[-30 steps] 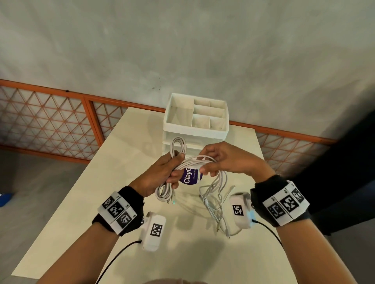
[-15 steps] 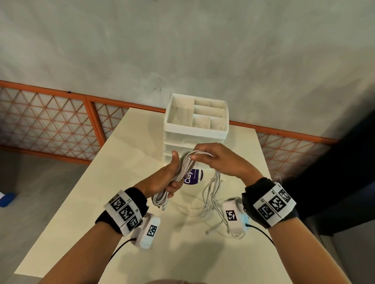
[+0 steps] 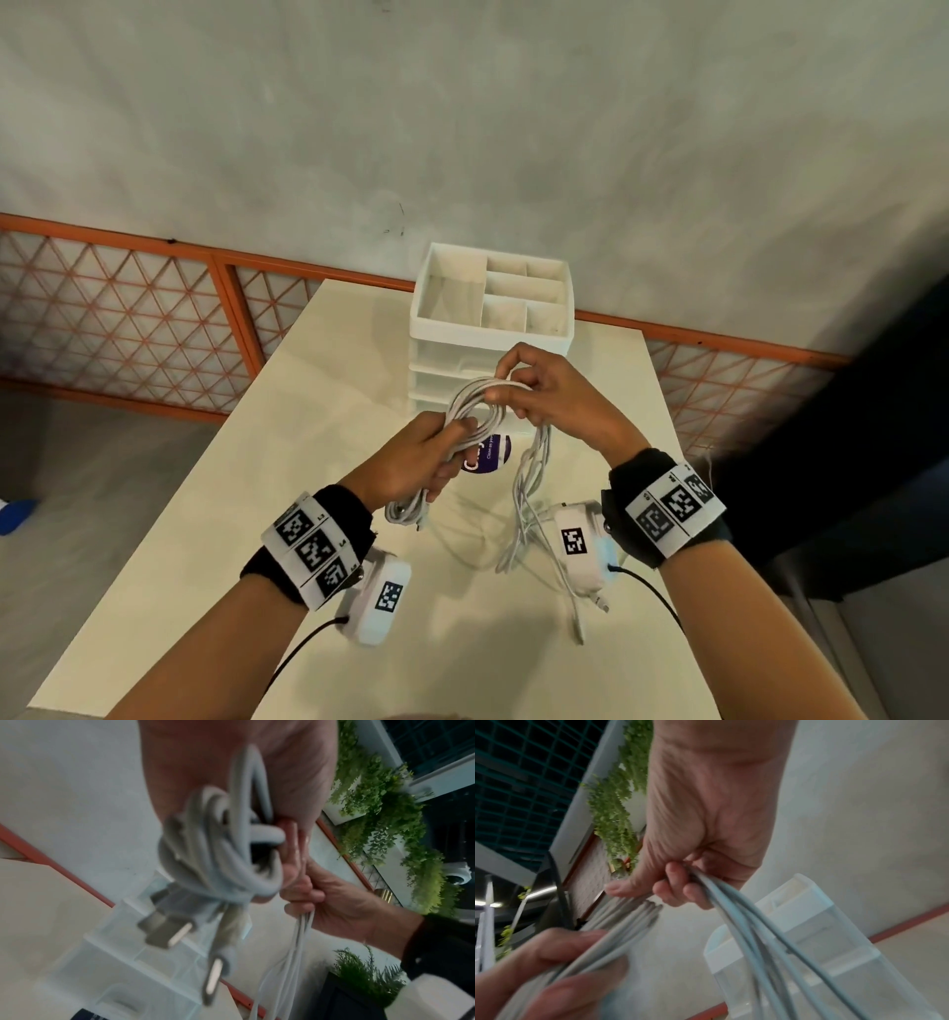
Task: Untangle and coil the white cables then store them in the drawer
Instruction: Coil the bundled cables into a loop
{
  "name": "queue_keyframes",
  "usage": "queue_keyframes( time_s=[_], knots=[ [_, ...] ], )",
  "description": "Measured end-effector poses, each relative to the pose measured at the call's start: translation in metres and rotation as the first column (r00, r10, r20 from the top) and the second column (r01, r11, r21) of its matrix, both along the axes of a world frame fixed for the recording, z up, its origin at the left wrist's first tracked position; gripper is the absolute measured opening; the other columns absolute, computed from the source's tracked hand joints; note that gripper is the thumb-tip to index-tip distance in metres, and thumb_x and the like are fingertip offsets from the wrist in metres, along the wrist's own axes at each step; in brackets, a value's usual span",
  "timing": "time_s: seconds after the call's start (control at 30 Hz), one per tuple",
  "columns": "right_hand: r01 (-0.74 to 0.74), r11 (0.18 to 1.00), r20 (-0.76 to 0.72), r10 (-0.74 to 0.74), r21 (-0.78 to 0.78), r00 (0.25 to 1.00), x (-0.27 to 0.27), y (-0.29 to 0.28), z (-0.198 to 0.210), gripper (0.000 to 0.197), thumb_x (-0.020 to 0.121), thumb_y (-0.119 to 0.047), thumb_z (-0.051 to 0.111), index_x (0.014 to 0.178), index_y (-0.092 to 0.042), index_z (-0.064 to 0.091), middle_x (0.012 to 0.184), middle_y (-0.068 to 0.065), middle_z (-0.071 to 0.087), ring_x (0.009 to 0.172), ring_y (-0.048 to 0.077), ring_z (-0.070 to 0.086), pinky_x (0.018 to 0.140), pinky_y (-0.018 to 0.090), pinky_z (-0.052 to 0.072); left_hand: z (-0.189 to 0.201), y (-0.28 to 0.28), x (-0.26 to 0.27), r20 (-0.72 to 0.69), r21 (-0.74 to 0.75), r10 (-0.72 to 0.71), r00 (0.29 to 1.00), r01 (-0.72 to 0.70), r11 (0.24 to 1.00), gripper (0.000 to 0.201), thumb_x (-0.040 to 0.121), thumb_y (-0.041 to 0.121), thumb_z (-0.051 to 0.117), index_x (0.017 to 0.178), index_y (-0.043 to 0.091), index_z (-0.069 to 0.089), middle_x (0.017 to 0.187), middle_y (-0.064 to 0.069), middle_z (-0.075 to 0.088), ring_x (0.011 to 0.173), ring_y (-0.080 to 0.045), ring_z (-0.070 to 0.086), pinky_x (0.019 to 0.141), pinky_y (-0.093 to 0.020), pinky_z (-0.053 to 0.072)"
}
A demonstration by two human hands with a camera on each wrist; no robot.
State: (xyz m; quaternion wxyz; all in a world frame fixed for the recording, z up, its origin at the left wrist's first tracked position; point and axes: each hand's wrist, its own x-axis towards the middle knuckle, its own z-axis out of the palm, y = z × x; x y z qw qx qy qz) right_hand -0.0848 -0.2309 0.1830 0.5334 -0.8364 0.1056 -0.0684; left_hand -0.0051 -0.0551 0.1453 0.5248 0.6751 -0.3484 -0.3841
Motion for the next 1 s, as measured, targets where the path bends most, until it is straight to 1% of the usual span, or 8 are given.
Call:
queue_keyframes(
  time_s=[0.17,0.3,0.4,0.53,0.6,0.77,0.9,1.0],
  knots=[
    [-0.04,0.995,-0.01,0.041,0.091,0.999,-0.011,-0.011,-0.017,0.032,0.096,-0.035,0.048,0.089,-0.005,0.057,0.054,-0.002,0.045,0.047,0.011,0.037,0.052,0.025,0.032,0.004,0.012,0.013,-0.01,-0.051,0.078,0.997,-0.079,0.996,0.039,0.1,0.03,0.037,0.072,0.007,0.048,0.047,0.005,0.028,0.04,-0.013,0.024,0.044,-0.026,0.03],
    [-0.001,0.999,0.04,0.0,0.034,0.999,-0.009,0.005,-0.032,0.037,0.101,-0.03,0.036,0.088,-0.003,0.055,0.052,0.003,0.045,0.043,0.012,0.037,0.047,0.02,0.035,0.004,0.012,0.016,-0.002,-0.089,0.147,0.989,-0.147,0.985,0.038,0.101,0.03,0.036,0.073,0.007,0.047,0.047,0.005,0.03,0.04,-0.012,0.026,0.043,-0.025,0.033],
    [0.02,0.999,0.059,-0.023,0.048,0.998,-0.005,0.025,-0.042,0.044,0.102,-0.034,0.029,0.082,-0.002,0.05,0.056,0.005,0.052,0.044,0.012,0.045,0.05,0.022,0.04,0.005,0.006,0.015,-0.002,-0.153,0.219,0.976,-0.216,0.964,0.04,0.101,0.032,0.035,0.071,0.008,0.047,0.046,0.005,0.032,0.039,-0.011,0.028,0.043,-0.024,0.035],
    [-0.015,0.996,-0.002,0.016,0.092,1.0,-0.005,0.043,-0.051,0.052,0.096,-0.047,0.02,0.078,-0.007,0.046,0.064,0.006,0.057,0.06,0.017,0.051,0.061,0.018,0.041,0.005,0.004,0.016,-0.013,-0.239,0.275,0.961,-0.27,0.933,0.04,0.101,0.033,0.034,0.073,0.007,0.047,0.046,0.006,0.032,0.038,-0.011,0.029,0.042,-0.024,0.038],
    [-0.014,0.994,-0.009,0.015,0.11,1.0,-0.005,0.048,-0.051,0.055,0.096,-0.049,0.019,0.077,-0.007,0.048,0.062,0.005,0.055,0.059,0.013,0.051,0.061,0.016,0.041,0.005,0.002,0.015,-0.017,-0.271,0.289,0.957,-0.283,0.92,0.04,0.1,0.034,0.035,0.074,0.006,0.046,0.047,0.005,0.032,0.039,-0.011,0.029,0.043,-0.023,0.039],
    [-0.007,0.991,0.039,0.002,0.137,0.999,0.005,0.066,-0.047,0.058,0.101,-0.045,0.014,0.065,-0.009,0.042,0.046,-0.008,0.035,0.049,0.015,0.03,0.058,0.034,0.031,0.002,-0.006,0.009,0.048,-0.362,0.282,0.958,-0.247,0.899,0.043,0.096,0.035,0.04,0.066,0.005,0.04,0.051,-0.002,0.036,0.043,-0.015,0.037,0.045,-0.022,0.038],
    [0.031,0.995,-0.014,-0.03,0.093,0.999,0.007,0.069,-0.038,0.06,0.101,-0.046,0.015,0.062,-0.008,0.04,0.05,-0.004,0.032,0.042,0.006,0.028,0.049,0.016,0.028,0.002,-0.007,0.011,0.07,-0.378,0.258,0.964,-0.214,0.901,0.03,0.099,0.027,0.04,0.073,0.013,0.045,0.049,0.008,0.045,0.04,-0.012,0.041,0.044,-0.022,0.04],
    [0.009,0.996,-0.076,-0.002,0.087,0.997,0.007,0.064,-0.035,0.057,0.099,-0.05,0.017,0.06,-0.014,0.036,0.05,0.002,0.033,0.04,0.006,0.027,0.046,0.016,0.027,-0.003,-0.007,0.012,0.046,-0.342,0.205,0.978,-0.178,0.923,0.031,0.099,0.028,0.04,0.082,0.007,0.054,0.05,0.009,0.049,0.041,-0.009,0.043,0.045,-0.02,0.04]
  ],
)
